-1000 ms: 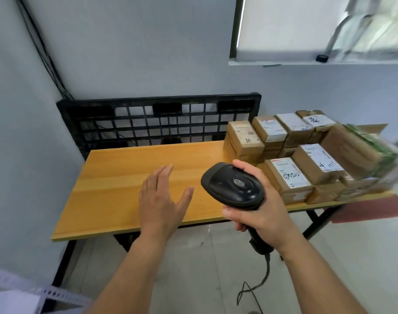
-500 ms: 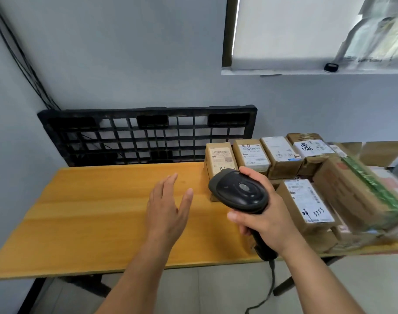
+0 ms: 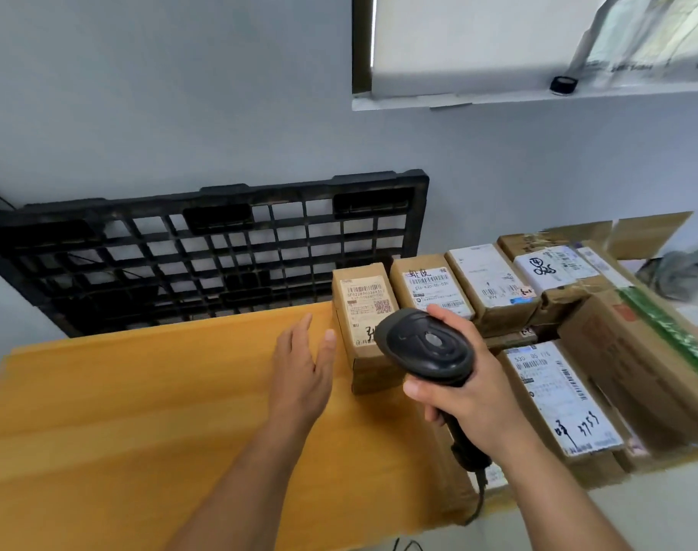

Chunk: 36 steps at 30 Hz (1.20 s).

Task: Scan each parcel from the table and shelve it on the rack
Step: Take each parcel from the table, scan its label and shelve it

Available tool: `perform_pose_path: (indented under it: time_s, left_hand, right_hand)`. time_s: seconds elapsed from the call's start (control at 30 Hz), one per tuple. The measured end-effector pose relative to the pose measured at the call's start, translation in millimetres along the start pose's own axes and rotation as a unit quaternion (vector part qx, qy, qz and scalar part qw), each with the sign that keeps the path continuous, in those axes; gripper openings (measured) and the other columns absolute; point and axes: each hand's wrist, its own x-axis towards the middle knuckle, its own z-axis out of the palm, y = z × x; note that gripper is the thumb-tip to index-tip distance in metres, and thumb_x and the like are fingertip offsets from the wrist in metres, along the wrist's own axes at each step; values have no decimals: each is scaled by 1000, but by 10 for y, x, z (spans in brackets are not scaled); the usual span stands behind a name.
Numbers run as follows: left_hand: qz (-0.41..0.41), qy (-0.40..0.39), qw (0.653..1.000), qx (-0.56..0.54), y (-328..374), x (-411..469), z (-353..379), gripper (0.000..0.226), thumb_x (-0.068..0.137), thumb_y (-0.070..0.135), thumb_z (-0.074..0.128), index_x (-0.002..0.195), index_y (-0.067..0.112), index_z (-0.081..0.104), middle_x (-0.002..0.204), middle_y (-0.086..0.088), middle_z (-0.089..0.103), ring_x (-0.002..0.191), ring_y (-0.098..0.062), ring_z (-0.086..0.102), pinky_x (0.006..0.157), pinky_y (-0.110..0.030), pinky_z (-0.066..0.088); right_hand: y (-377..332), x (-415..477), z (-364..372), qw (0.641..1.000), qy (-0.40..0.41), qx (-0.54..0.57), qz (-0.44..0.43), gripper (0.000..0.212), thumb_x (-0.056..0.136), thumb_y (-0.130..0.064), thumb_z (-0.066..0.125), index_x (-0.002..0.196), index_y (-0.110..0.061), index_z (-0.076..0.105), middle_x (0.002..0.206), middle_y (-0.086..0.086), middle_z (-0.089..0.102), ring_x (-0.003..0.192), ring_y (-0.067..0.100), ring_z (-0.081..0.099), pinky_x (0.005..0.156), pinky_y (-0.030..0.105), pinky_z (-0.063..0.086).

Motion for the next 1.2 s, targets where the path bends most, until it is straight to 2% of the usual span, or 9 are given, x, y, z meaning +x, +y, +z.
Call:
perform_pose_path:
  time_s: [0.2,0.37,0.57,0.7,0.87,0.93,1.0,1.1,1.2]
  left_hand:
    - [-16,-76,996,-52,-20,451,304,64,98,44,47,153,24,20,155,-3,24,140,-19,28,114,-45,31]
    - [-83,-144,976,-141,-216,434,407,87,85,54,61,152,39,7,157,3,14,143,-19,23,113,-50,32]
    - [-166,-239,926,-241,-387,266,414,127,56,73,74,147,50,-12,163,6,3,146,-18,19,111,-42,31]
    - [-160,-299,897,-284,-359,177,422,137,49,63,77,146,49,-19,158,11,17,132,-2,24,105,-30,29]
    - [-144,-276,900,-305,-335,149,433,141,45,56,82,149,48,-13,152,16,27,132,-2,33,107,-30,35]
    - [-141,-260,903,-311,-292,77,390,141,42,53,83,148,48,-9,136,29,35,117,10,40,90,-15,42]
    - [-142,-246,906,-315,-229,-43,319,144,40,50,84,147,49,-11,134,27,33,115,7,39,78,-9,39]
    - [-135,-212,919,-304,-180,-217,215,148,37,53,87,147,50,-12,156,5,24,133,-12,33,95,-24,40]
    - [-113,-168,937,-284,-110,-406,99,150,31,64,91,147,56,-4,159,2,22,141,-21,31,111,-46,36]
  right_hand:
    - [108,352,65,1000,17,-15,20,84,73,-3,83,129,-54,46,115,4,64,56,27,64,56,35,57]
    - [189,477,131,998,17,-10,55,87,73,0,82,134,-50,43,120,-1,62,54,24,63,55,33,55]
    - [374,445,142,995,12,11,95,90,70,-3,85,133,-52,44,117,-4,66,52,28,62,52,35,53]
    - [440,329,123,994,8,32,104,91,61,-13,87,130,-58,47,117,-3,68,51,29,61,50,33,51]
    - [466,203,97,994,-10,33,102,92,63,-10,87,127,-61,47,116,-2,69,51,29,61,50,34,51]
    - [452,165,80,995,-22,30,95,93,67,-7,86,130,-61,45,119,-2,67,53,29,62,52,34,52]
    - [402,111,63,996,-37,28,82,93,67,-9,87,128,-65,45,121,-2,66,54,29,63,52,34,53]
    - [274,-14,53,996,-58,25,62,93,71,-6,86,127,-66,43,124,-4,64,56,28,64,54,33,54]
    - [104,-178,66,995,-91,19,43,94,72,-4,84,128,-65,40,123,-6,64,58,26,65,56,33,55]
